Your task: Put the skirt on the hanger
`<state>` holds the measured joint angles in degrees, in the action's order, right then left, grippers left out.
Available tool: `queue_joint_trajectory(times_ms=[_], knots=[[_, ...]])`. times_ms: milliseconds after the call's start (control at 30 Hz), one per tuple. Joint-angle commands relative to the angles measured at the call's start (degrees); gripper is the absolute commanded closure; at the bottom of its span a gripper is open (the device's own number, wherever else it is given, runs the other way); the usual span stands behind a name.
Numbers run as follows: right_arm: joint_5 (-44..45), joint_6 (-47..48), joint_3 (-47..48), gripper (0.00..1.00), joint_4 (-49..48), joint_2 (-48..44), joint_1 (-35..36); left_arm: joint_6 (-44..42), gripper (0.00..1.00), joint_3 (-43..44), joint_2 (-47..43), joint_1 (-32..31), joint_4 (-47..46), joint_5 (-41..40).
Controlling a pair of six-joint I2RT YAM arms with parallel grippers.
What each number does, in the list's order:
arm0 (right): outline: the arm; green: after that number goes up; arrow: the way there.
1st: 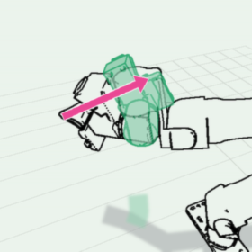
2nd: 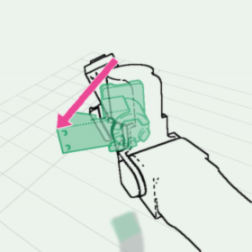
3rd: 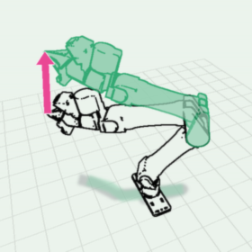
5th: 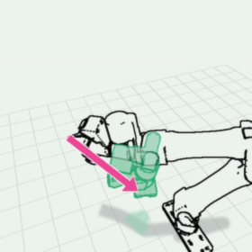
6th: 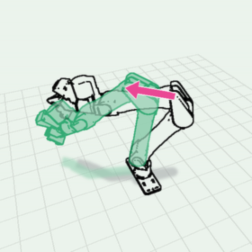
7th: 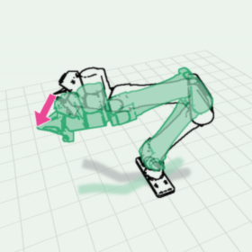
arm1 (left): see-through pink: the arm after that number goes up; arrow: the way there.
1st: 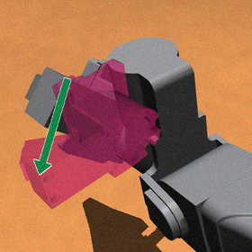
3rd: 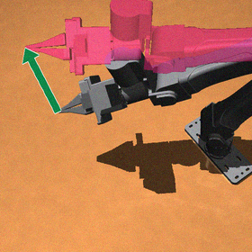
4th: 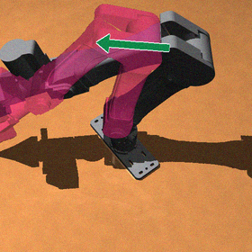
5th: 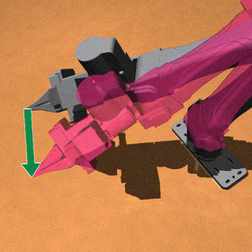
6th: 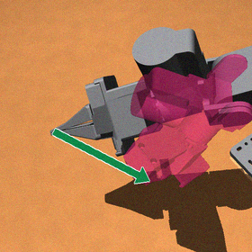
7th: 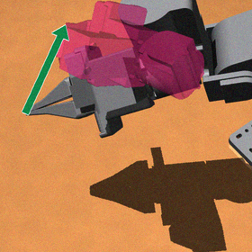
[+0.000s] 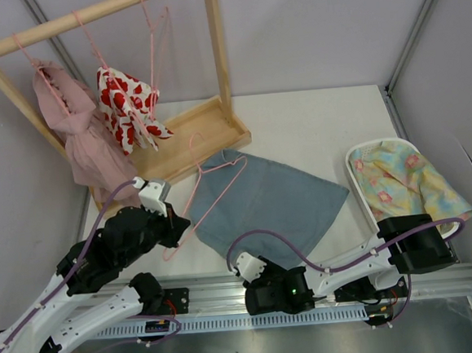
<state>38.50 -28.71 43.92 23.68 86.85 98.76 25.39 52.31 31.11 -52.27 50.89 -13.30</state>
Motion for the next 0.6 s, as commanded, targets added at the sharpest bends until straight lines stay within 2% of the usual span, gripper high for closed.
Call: queue_joint_trajectory(times_ms=[0,33,100,133,233,333,367,467,567], knots=[[0.61,0.23,-0.5,0.56,-1.27,-0.1,-0.41,-0.6,1.0,-0.2,0.26,-0.2,-3.43,-0.41],[0.52,-0.03,-0.5,0.63,-1.18,0.07,-0.5,-0.6,1.0,-0.28,0.18,-0.2,-3.43,-0.41],[0.52,-0.12,-0.5,0.7,-1.1,0.16,-1.11,-0.6,1.0,-0.2,0.18,-0.2,-3.35,-0.32],[0.7,-0.29,-0.5,0.82,-0.92,0.16,-1.29,-0.51,1.0,-0.2,0.0,-0.2,-3.35,-0.41],[2.45,-2.13,0.46,1.0,1.36,-1.84,-1.81,-0.16,1.0,-0.19,-0.79,-0.2,-3.34,-0.5],[2.72,-3.54,0.12,1.0,2.25,-6.24,-4.09,0.01,1.0,-0.2,-1.14,-0.2,-3.35,-0.76],[2.11,-4.16,-0.32,1.0,1.46,-10.34,-5.15,-0.07,1.0,-0.02,-1.14,-0.2,-3.35,-0.5],[-0.78,-4.95,-3.13,1.0,-0.65,-20.09,-11.38,-0.69,1.0,1.12,-0.62,-0.11,-3.17,-0.24],[-5.87,-2.94,-5.25,1.0,-2.5,-27.41,-20.6,-1.83,1.0,3.93,0.26,-0.11,-2.38,-0.67]])
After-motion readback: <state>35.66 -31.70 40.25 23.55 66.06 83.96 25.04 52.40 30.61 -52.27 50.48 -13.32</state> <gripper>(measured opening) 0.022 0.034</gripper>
